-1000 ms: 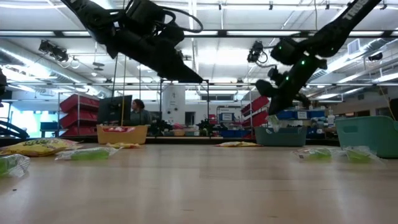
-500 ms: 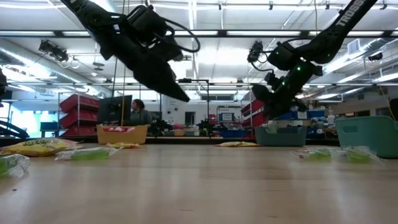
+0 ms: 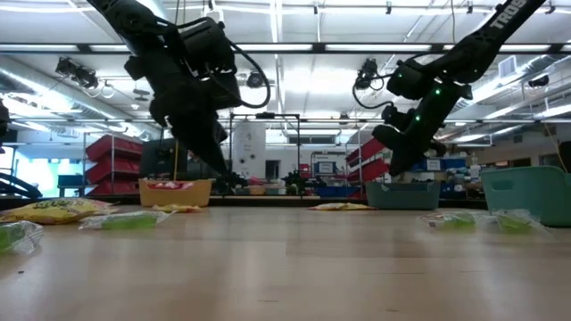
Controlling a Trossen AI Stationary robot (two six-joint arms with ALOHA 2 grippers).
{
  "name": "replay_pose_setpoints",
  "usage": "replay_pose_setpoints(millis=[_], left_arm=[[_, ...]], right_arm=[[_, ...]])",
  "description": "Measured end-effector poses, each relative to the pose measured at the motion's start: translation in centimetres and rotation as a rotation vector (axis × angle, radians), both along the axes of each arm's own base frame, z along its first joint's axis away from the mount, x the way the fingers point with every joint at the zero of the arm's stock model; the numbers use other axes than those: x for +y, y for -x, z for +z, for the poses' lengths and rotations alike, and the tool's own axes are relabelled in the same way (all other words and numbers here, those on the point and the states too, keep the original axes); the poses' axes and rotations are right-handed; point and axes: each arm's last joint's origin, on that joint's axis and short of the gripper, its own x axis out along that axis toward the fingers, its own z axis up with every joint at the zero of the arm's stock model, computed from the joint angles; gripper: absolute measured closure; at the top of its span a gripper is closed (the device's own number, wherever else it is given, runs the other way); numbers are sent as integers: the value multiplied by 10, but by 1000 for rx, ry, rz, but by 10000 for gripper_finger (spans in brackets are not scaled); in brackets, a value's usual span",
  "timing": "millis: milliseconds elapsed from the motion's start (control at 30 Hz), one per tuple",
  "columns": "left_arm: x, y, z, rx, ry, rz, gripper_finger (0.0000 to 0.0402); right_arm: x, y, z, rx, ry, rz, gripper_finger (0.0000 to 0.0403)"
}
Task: Sort candy
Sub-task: Put the green gummy into the blue bin
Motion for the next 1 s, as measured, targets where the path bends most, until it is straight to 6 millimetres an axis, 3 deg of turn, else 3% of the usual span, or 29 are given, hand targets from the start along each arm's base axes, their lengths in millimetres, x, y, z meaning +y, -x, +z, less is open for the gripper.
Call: replay_pose_setpoints(millis=[167,333,567,833,1000], left_arm=[[-4,4,0,33,109,19,401],[-15,17,-8,207,146,7,394],[-37,29,-13,378,176,-44,340],[-55,19,-11,290,211,-94,255],[-55,5,-12,185,212,-101,231]], right_arm=[[16,-14,3,-6,15,92,380],[38,-30,3,-8,16,193,386],[63,-46,4,-6,43,273,391],[76,-56,7,-41,72,316,387],[79,-58,9,-60,83,328,391]])
